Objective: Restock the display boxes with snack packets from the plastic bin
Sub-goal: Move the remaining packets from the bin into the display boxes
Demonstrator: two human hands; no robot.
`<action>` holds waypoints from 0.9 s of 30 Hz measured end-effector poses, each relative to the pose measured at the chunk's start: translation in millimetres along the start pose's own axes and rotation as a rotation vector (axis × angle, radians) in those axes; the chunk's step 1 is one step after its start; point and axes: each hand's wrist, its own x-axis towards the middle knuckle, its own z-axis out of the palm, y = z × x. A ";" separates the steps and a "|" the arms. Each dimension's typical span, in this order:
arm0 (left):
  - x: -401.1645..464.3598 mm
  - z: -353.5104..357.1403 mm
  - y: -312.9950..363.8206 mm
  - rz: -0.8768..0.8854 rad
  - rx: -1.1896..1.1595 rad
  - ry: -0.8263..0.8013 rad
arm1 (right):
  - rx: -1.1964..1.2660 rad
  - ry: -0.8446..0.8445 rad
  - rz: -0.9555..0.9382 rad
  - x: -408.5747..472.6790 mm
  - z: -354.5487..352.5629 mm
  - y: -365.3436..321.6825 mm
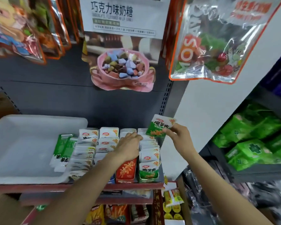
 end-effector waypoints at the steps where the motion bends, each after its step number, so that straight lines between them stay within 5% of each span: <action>1: -1.2 -1.2 -0.2 0.012 -0.004 0.002 | 0.002 -0.023 -0.010 2.7 0.0 -0.2; 10: -13.6 -5.0 -8.7 0.034 -0.154 -0.044 | 0.027 -0.445 0.123 20.3 17.5 15.4; 18: -15.9 -6.3 -12.0 0.033 -0.180 -0.038 | -0.097 -0.240 0.099 22.6 32.4 16.0; 24: -14.2 -4.7 -12.7 0.030 -0.191 -0.033 | -0.452 -0.390 0.163 28.4 39.9 17.6; 27: -16.9 -3.9 -14.5 0.042 -0.196 0.019 | -0.495 -0.307 0.134 28.0 42.9 9.4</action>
